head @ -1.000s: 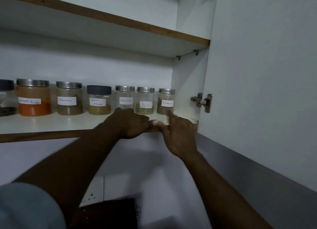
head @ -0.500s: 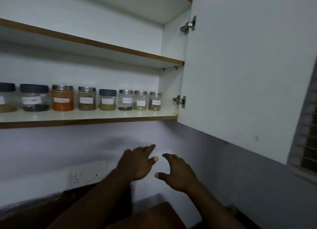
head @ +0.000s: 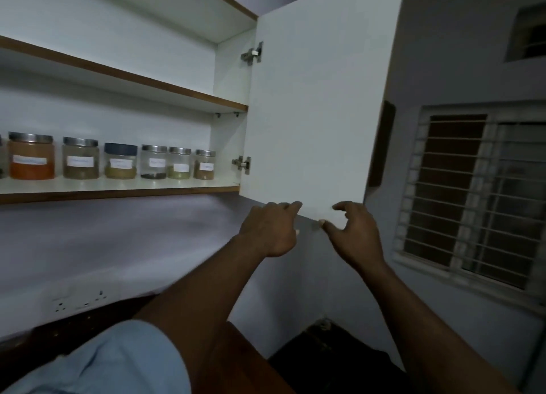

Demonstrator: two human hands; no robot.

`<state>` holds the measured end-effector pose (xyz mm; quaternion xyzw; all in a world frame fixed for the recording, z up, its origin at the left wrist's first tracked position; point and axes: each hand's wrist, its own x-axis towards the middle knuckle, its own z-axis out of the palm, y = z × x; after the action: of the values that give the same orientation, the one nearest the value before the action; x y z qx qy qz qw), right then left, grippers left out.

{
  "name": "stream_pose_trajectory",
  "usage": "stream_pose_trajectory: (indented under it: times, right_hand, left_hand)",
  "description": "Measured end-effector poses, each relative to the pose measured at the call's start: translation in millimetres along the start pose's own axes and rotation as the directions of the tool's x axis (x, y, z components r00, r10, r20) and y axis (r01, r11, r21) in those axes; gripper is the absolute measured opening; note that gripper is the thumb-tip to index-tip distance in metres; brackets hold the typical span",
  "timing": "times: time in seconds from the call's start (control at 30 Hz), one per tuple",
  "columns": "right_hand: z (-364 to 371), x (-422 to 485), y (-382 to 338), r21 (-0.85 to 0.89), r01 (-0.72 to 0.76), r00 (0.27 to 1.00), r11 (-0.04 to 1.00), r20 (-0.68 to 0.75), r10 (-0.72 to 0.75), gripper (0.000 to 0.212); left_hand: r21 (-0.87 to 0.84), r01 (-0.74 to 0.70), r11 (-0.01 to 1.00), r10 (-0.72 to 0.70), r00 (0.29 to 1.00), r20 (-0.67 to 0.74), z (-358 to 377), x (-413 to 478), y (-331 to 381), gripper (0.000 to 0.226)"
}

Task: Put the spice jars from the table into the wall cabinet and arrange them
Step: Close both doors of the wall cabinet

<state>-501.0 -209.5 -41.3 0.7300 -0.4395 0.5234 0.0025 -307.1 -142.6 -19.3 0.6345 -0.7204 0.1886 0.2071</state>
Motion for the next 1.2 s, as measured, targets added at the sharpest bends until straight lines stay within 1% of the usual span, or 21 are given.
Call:
stream_pose_trajectory:
  times: [0.07,0.1,0.13,0.17,0.23,0.27,0.33,0.37,0.43,0.53,0.67,0.73,0.8,0.9,1.0,1.13,1.2]
  right_hand:
    - [-12,7,14,-0.07,-0.052,0.988,0.996,-0.152,0.04,0.05]
    - [-15,11,22,-0.091,-0.1,0.978,0.991,-0.193,0.081,0.057]
    - [-18,16,30,-0.078,-0.163,0.971,0.984,-0.188,0.146,0.067]
    - [-19,21,38,-0.026,-0.229,0.965,0.973,-0.14,0.224,0.079]
    - [-19,30,51,0.121,-0.339,0.94,0.933,0.02,0.339,0.097]
    - [-19,33,56,0.174,-0.372,0.928,0.912,0.103,0.359,0.101]
    - [-14,38,64,0.22,-0.381,0.913,0.898,0.241,0.328,0.1]
    - [-11,39,67,0.24,-0.362,0.914,0.901,0.281,0.292,0.096]
    - [-2,39,68,0.296,-0.326,0.928,0.898,0.28,0.245,0.088]
    - [8,29,63,0.321,-0.265,0.96,0.909,0.172,0.219,0.075]
    - [18,3,50,0.355,-0.171,0.985,0.919,0.067,0.157,0.037]
    - [21,-7,35,0.328,-0.112,0.993,0.938,0.002,0.118,0.025]
    - [27,-17,17,0.312,-0.025,0.997,0.95,-0.063,0.047,0.023]
    - [38,-30,-13,0.351,0.084,0.993,0.933,-0.11,-0.048,0.024]
    - [54,-40,-40,0.4,0.177,0.981,0.899,-0.142,-0.13,0.025]
    - [83,-49,-76,0.463,0.241,0.969,0.853,-0.167,-0.183,0.03]
    - [98,-51,-95,0.493,0.265,0.964,0.829,-0.162,-0.212,0.039]
  left_hand:
    - [0.008,-0.036,0.999,0.036,0.999,-0.001,-2,13,14,0.065]
    - [0.011,-0.05,0.999,0.05,0.999,-0.004,-1,19,20,0.065]
    - [0.01,-0.058,0.998,0.058,0.998,-0.007,-1,25,25,0.064]
    - [0.003,-0.061,0.998,0.061,0.998,-0.007,0,30,29,0.064]
    - [-0.016,-0.061,0.998,0.061,0.998,-0.012,1,40,36,0.064]
    - [-0.028,-0.061,0.998,0.06,0.998,-0.019,3,45,39,0.064]
    - [-0.056,-0.061,0.997,0.059,0.998,-0.034,6,54,46,0.062]
    - [-0.066,-0.062,0.996,0.059,0.997,-0.04,9,57,48,0.062]
    - [-0.071,-0.069,0.995,0.065,0.997,-0.05,13,60,52,0.063]
    - [-0.129,-0.056,0.99,0.049,0.997,-0.058,14,62,50,0.066]
    - [-0.274,-0.013,0.962,-0.018,0.994,-0.11,7,61,47,0.074]
    - [-0.313,-0.007,0.95,-0.047,0.985,-0.165,1,58,49,0.081]
    - [-0.344,0.022,0.939,-0.113,0.962,-0.248,-6,55,50,0.087]
    - [-0.325,0.066,0.943,-0.202,0.892,-0.405,-19,45,40,0.089]
    - [-0.264,0.067,0.962,-0.202,0.827,-0.524,-30,27,24,0.087]
    - [-0.209,0.081,0.975,-0.195,0.768,-0.61,-44,-3,-2,0.082]
    - [-0.208,0.107,0.972,-0.217,0.748,-0.628,-52,-19,-19,0.082]
